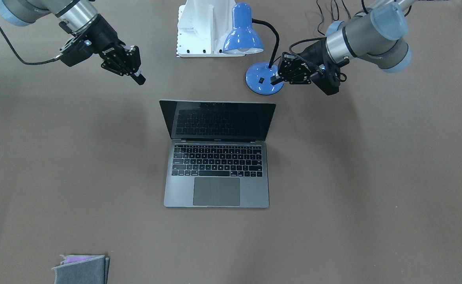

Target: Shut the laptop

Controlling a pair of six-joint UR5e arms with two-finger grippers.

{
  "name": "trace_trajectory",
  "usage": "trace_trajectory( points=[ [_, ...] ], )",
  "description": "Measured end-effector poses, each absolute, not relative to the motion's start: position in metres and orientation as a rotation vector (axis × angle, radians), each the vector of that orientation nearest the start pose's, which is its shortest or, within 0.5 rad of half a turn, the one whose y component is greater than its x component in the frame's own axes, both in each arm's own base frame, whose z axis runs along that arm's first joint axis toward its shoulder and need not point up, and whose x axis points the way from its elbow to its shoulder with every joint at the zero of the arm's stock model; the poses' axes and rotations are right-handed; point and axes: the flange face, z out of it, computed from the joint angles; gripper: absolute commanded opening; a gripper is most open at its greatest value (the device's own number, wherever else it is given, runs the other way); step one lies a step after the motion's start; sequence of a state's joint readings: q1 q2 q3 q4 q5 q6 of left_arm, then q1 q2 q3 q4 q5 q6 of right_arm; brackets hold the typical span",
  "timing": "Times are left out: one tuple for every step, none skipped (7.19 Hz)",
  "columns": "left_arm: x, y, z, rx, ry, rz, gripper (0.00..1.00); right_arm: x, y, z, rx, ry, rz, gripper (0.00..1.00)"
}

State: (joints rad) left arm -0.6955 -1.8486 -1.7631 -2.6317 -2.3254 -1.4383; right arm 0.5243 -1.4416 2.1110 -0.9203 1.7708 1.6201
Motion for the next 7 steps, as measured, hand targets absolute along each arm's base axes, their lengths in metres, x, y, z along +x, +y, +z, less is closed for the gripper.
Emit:
trace_trajectory(
  points=[
    [0.382,-0.398,0.291,0.039,1.548,0.127,0.0,-0.372,-0.342,0.251,0.147,-1.32,0.368,0.0],
    [0.387,-0.401,0.286,0.042,1.551,0.125,0.0,-0.38,-0.346,0.238,0.147,-1.311,0.374,0.0],
    [0.39,-0.404,0.284,0.045,1.551,0.124,0.0,-0.385,-0.348,0.231,0.147,-1.302,0.379,0.0],
    [0.392,-0.406,0.282,0.051,1.552,0.119,0.0,-0.389,-0.35,0.229,0.148,-1.295,0.381,0.0],
    [0.393,-0.408,0.28,0.063,1.551,0.108,0.0,-0.394,-0.352,0.231,0.147,-1.287,0.382,0.0],
    [0.394,-0.41,0.278,0.075,1.552,0.098,0.0,-0.401,-0.354,0.232,0.148,-1.28,0.384,0.0],
    [0.393,-0.413,0.277,0.084,1.553,0.091,0.0,-0.407,-0.357,0.231,0.152,-1.278,0.387,0.0]
  ],
)
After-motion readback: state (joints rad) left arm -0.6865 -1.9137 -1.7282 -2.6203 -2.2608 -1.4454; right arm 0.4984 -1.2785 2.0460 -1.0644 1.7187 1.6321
